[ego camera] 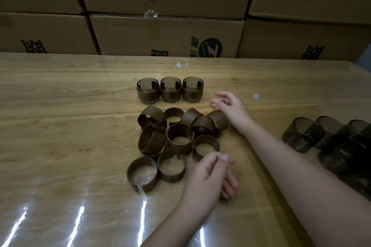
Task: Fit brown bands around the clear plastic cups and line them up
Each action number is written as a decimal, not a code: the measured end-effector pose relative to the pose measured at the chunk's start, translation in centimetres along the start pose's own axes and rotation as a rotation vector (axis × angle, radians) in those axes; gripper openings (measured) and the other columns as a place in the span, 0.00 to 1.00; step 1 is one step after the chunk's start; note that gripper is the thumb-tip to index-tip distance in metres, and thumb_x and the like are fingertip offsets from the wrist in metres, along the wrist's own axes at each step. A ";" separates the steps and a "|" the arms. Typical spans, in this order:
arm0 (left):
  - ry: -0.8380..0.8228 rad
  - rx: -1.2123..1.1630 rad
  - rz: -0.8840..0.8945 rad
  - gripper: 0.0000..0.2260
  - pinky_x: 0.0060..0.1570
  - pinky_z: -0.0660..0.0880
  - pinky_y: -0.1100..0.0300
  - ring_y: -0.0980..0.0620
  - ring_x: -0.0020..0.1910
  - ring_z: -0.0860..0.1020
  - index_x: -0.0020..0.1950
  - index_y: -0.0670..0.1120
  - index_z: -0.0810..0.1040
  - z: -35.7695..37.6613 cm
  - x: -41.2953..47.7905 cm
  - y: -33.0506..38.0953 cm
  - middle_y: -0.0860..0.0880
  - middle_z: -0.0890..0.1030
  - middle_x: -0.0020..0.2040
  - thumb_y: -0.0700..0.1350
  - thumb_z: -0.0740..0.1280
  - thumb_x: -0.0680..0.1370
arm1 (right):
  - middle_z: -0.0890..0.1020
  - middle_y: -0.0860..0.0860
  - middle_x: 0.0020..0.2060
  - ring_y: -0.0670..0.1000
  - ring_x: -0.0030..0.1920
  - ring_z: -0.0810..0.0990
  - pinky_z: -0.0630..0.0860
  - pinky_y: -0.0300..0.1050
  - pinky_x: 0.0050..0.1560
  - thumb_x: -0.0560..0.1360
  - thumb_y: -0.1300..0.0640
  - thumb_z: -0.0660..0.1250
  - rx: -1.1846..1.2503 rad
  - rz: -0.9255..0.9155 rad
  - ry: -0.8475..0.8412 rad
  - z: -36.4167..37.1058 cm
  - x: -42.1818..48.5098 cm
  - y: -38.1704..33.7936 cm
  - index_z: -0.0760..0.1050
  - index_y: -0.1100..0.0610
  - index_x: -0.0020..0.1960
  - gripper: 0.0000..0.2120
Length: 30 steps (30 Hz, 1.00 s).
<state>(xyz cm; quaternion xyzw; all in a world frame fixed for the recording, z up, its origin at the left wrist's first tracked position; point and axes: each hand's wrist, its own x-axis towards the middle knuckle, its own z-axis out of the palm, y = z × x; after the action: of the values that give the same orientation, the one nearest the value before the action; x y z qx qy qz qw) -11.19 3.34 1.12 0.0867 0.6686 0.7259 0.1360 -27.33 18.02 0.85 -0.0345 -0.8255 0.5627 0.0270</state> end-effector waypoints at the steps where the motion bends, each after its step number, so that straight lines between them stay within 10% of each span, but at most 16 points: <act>1: 0.006 0.006 0.002 0.11 0.26 0.70 0.65 0.55 0.25 0.74 0.45 0.46 0.76 0.1 0.0 0.0 0.49 0.79 0.28 0.43 0.56 0.83 | 0.81 0.53 0.56 0.50 0.57 0.80 0.75 0.47 0.62 0.80 0.58 0.64 -0.035 -0.009 0.007 -0.3 -0.9 0.2 0.73 0.56 0.65 0.14; 12: 0.106 0.102 0.088 0.11 0.25 0.69 0.64 0.56 0.23 0.72 0.43 0.43 0.76 0.6 -1.2 0.1 0.50 0.78 0.27 0.39 0.58 0.82 | 0.83 0.46 0.41 0.39 0.41 0.81 0.78 0.49 0.55 0.80 0.61 0.62 -0.023 -0.031 0.203 -2.5 -10.1 2.4 0.75 0.51 0.54 0.08; 23: 0.151 0.127 0.083 0.11 0.25 0.70 0.66 0.56 0.24 0.73 0.44 0.43 0.77 -0.1 -1.0 0.1 0.50 0.78 0.28 0.40 0.58 0.82 | 0.80 0.47 0.46 0.53 0.40 0.81 0.79 0.54 0.43 0.81 0.56 0.60 -0.052 0.118 0.617 -5.6 -15.2 3.7 0.49 0.44 0.78 0.31; 30: 0.093 0.149 0.065 0.10 0.26 0.71 0.66 0.57 0.24 0.74 0.44 0.42 0.78 0.1 -0.7 0.1 0.51 0.79 0.27 0.40 0.60 0.81 | 0.81 0.49 0.44 0.50 0.34 0.82 0.81 0.53 0.40 0.80 0.57 0.62 -0.240 0.132 0.644 -6.9 -13.9 4.5 0.60 0.54 0.71 0.21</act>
<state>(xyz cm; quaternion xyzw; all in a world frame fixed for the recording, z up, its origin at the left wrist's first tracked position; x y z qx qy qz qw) -10.51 3.18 1.30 0.0845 0.7231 0.6815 0.0745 -12.77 24.80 -0.87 -0.2665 -0.8309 0.4225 0.2451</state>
